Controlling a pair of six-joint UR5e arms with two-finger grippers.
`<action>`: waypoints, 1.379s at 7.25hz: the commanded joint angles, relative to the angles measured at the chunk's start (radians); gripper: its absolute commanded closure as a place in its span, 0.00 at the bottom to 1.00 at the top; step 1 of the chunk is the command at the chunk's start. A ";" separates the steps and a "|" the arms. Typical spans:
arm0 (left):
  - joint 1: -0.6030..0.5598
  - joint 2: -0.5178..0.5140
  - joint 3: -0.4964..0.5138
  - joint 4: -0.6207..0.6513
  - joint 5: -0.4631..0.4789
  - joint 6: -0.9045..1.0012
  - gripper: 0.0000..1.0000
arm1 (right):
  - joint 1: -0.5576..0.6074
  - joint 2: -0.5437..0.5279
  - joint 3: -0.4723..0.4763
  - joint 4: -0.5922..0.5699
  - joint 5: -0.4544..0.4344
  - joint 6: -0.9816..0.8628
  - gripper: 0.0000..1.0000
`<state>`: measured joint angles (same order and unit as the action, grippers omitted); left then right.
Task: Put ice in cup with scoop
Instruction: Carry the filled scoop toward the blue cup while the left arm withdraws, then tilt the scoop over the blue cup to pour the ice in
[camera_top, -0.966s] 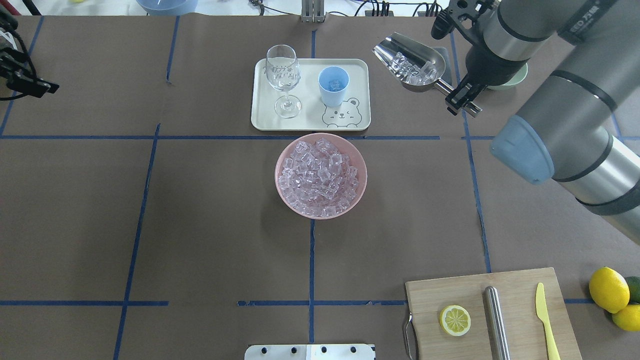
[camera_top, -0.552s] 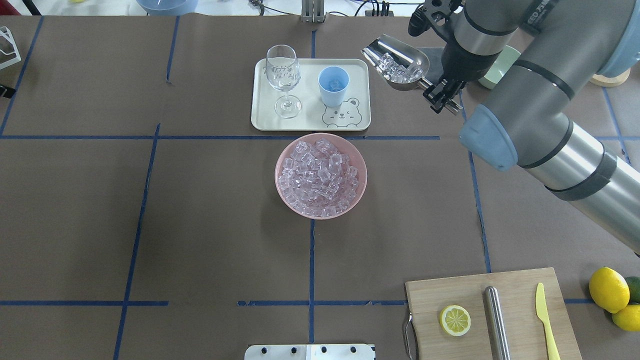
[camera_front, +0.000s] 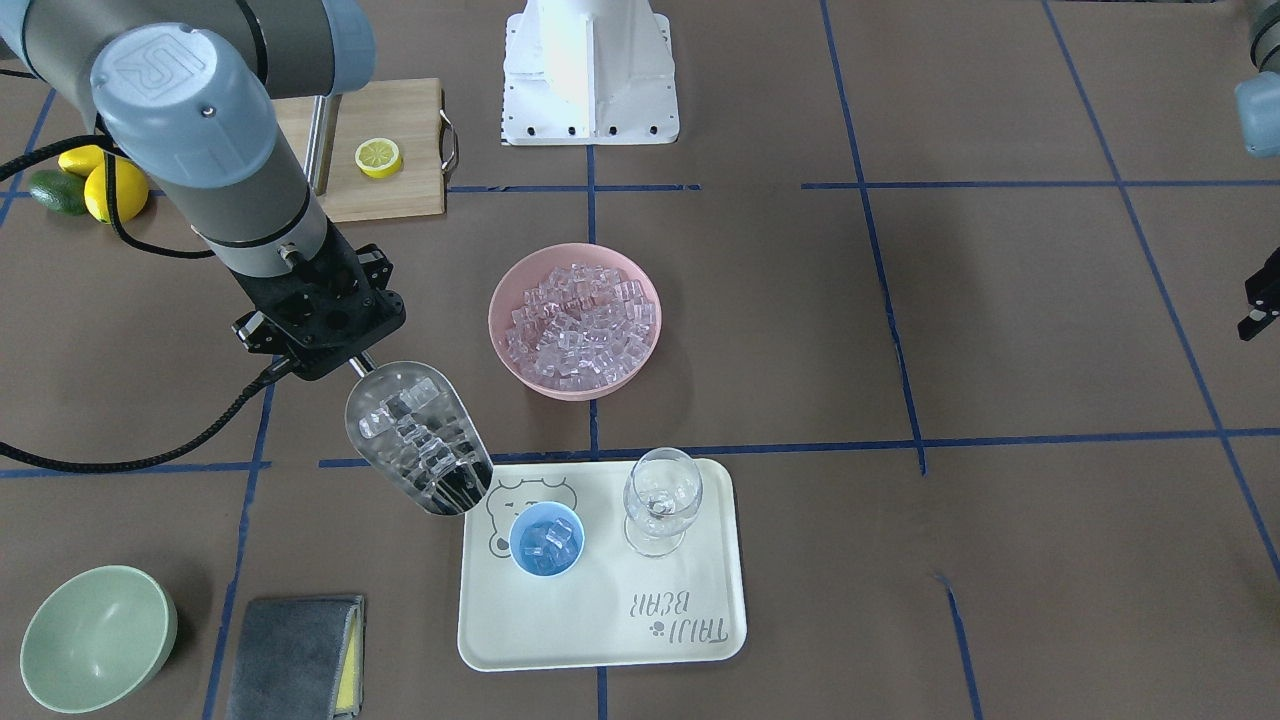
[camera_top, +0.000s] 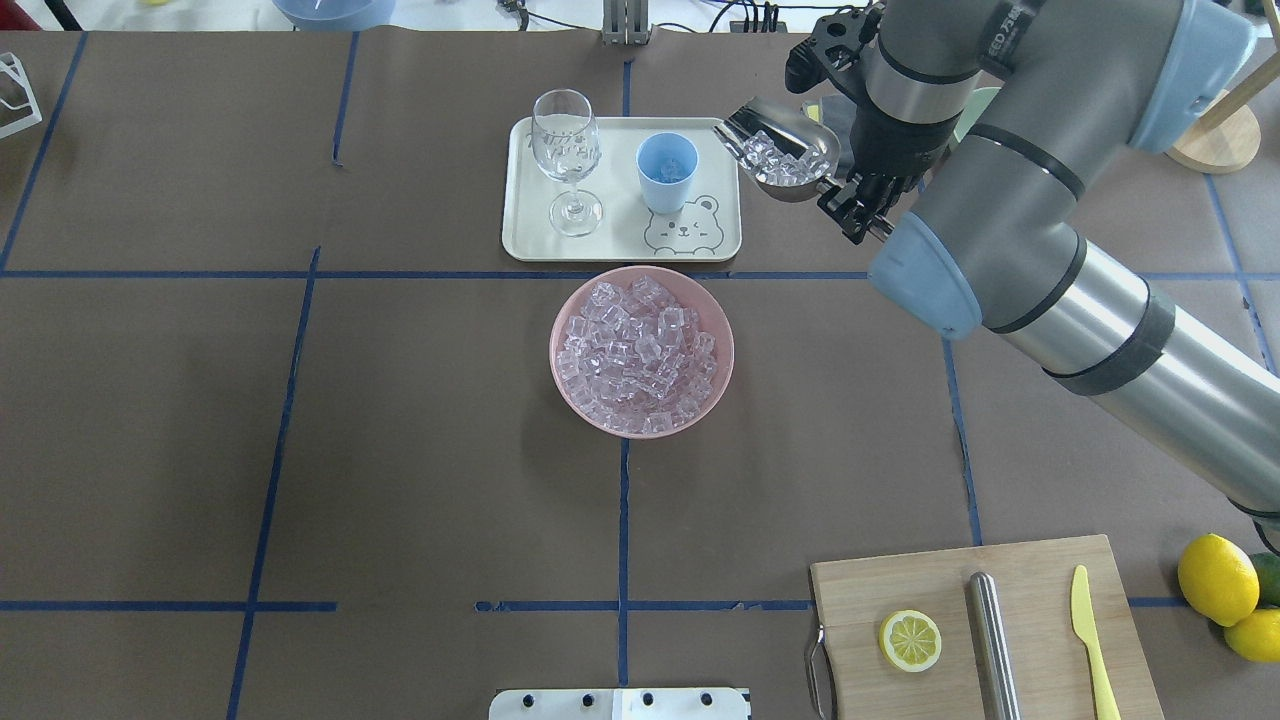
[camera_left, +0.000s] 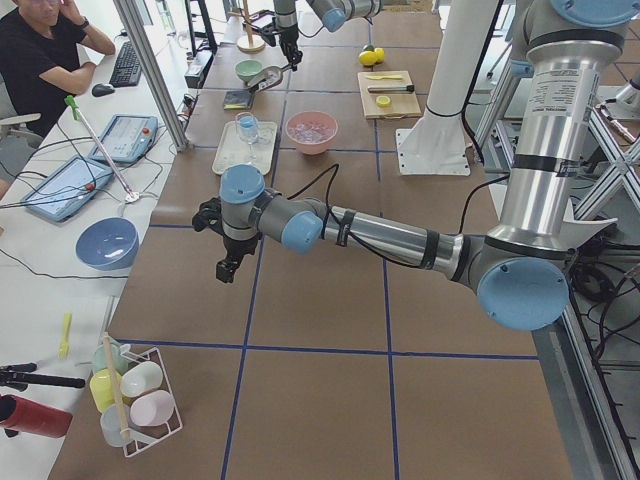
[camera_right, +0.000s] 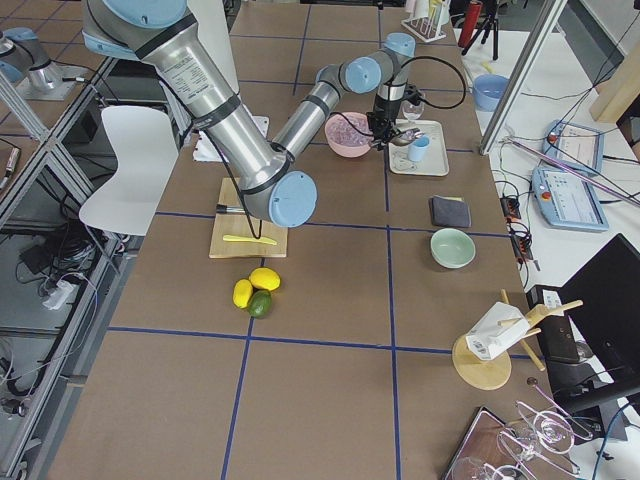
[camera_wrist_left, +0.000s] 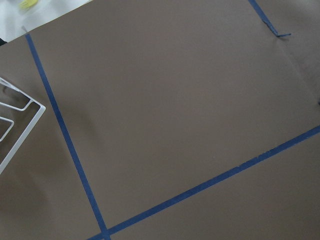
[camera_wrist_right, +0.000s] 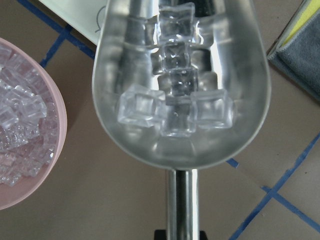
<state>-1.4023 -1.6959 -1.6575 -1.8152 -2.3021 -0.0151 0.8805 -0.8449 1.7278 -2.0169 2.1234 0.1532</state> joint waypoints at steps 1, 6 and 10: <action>-0.006 0.005 -0.002 0.010 -0.011 -0.002 0.00 | -0.011 0.072 -0.066 -0.086 0.000 0.002 1.00; -0.006 0.012 0.001 0.010 -0.011 -0.002 0.00 | -0.046 0.245 -0.260 -0.217 -0.008 -0.006 1.00; -0.006 0.018 0.002 0.010 -0.013 0.006 0.00 | -0.057 0.294 -0.289 -0.299 -0.011 -0.007 1.00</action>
<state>-1.4082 -1.6816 -1.6564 -1.8053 -2.3147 -0.0129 0.8266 -0.5809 1.4626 -2.2854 2.1148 0.1463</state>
